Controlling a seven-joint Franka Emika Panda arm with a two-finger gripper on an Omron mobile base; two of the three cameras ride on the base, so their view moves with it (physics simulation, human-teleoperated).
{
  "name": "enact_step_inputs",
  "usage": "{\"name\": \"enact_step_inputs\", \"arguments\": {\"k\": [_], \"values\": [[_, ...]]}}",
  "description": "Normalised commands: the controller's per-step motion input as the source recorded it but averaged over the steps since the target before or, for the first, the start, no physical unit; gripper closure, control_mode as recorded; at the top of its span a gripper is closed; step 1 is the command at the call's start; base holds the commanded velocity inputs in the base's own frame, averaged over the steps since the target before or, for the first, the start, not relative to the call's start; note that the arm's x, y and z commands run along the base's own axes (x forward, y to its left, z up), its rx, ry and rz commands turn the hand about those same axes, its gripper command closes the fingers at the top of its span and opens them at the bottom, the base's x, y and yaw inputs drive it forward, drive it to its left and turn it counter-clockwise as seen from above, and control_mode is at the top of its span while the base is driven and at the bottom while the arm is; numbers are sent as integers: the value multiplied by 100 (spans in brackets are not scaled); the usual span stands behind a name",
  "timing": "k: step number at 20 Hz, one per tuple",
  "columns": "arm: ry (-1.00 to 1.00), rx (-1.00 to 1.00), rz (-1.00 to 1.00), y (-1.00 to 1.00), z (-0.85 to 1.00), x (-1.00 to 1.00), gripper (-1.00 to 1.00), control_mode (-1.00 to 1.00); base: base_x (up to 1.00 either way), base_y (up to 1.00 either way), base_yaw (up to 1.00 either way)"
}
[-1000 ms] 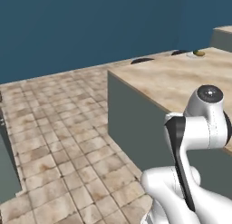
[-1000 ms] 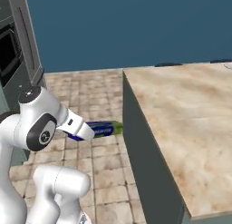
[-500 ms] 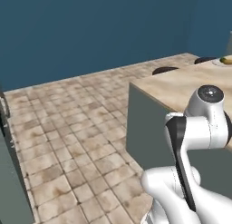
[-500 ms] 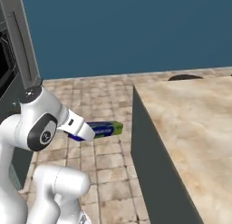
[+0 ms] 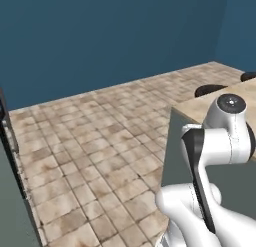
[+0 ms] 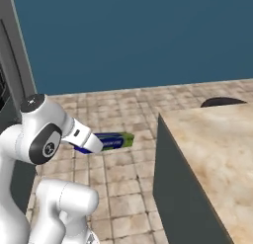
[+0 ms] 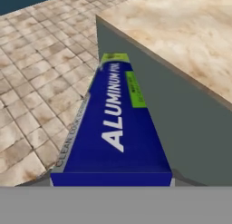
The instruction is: Retrieve the tupperware and aluminum foil from the cabinet and place them on the dining counter near the plate with potato and lime to prepare for storing leftovers.
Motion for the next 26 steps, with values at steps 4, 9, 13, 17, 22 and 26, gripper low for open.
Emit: {"name": "enact_step_inputs", "arguments": {"k": [4,9,13,17,22,26], "values": [[0,0,0,0,0,0,100,100,100,42,-27],[0,0,0,0,0,0,100,100,100,45,-29],[0,0,0,0,0,0,100,100,100,48,-33],[0,0,0,0,0,0,100,100,100,45,-37],[0,0,0,0,0,0,100,100,100,30,-39],[0,0,0,0,0,0,100,100,100,19,-46]]}}
